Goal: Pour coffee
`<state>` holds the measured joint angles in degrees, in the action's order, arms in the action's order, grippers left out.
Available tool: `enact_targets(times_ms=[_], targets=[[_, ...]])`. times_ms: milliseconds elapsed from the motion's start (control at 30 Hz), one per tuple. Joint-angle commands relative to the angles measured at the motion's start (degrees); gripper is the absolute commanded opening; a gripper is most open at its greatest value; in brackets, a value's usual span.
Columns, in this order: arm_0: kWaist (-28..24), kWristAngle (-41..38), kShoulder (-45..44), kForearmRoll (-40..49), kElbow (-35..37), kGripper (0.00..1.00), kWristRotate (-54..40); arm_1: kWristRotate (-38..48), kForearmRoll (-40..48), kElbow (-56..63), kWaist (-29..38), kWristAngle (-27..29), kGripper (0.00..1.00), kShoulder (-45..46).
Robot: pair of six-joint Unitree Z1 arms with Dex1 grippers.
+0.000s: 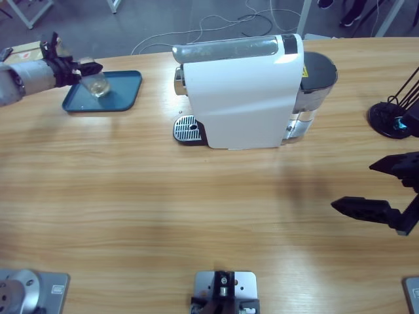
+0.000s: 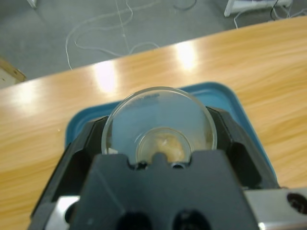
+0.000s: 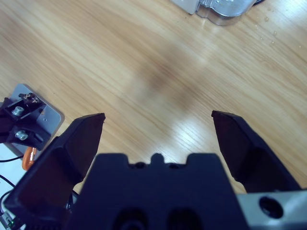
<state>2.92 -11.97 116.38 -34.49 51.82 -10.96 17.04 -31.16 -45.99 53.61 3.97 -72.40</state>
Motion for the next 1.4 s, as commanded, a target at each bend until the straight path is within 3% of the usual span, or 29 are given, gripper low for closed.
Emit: enact_targets(times_ms=[33, 433, 467, 533, 567, 600, 800, 1000, 1067, 1167, 1300, 1400], targets=[[-0.25, 1.36, 2.89, 9.85, 4.69, 0.0, 0.5, 0.28, 0.6, 2.91, 0.53, -0.45, 1.0, 0.47], [0.42, 2.92, 4.89, 22.08, 12.21, 0.0, 0.5, 0.28, 1.11, 3.22, 0.53, -0.37, 1.0, 0.33], [0.42, 2.92, 5.02, 23.03, 12.58, 0.085, 0.5, 0.28, 1.11, 3.27, 0.53, -0.37, 1.0, 0.33], [0.42, 2.99, 5.14, 24.22, 12.99, 0.773, 0.5, 0.28, 1.12, 3.49, 0.53, -0.37, 1.0, 0.42], [0.42, 3.01, 5.07, 24.21, 12.78, 0.94, 0.5, 0.28, 1.19, 3.54, 0.53, -0.37, 1.0, 0.42], [0.42, 3.01, 4.88, 24.07, 12.34, 0.986, 0.5, 0.3, 1.19, 3.56, 0.53, -0.37, 1.0, 0.42], [0.42, 3.01, 2.79, 23.42, 10.3, 1.0, 0.57, 0.28, 1.23, 3.63, 0.53, -0.28, 1.0, 1.1], [0.98, 3.8, -12.14, 25.16, 5.41, 1.0, 2.68, 0.28, 3.78, 4.66, 0.53, 0.13, 1.0, 0.66], [1.46, 5.35, -18.34, 28.32, 3.48, 1.0, 4.37, 0.28, 4.18, 4.47, 0.53, 0.8, 1.0, 1.12], [3.46, 5.22, -26.53, 39.92, 3.34, 1.0, 7.11, 0.26, 4.13, 4.15, 0.53, 2.27, 1.0, 2.38], [13.78, 5.28, -38.47, 53.21, 3.07, 1.0, 9.68, 0.01, 3.88, 2.5, 0.53, 3.55, 1.0, 5.57], [27.35, 5.36, -43.62, 56.29, -0.58, 1.0, 15.32, 0.01, 3.39, 3.08, 0.53, 4.54, 0.998, 7.99]])
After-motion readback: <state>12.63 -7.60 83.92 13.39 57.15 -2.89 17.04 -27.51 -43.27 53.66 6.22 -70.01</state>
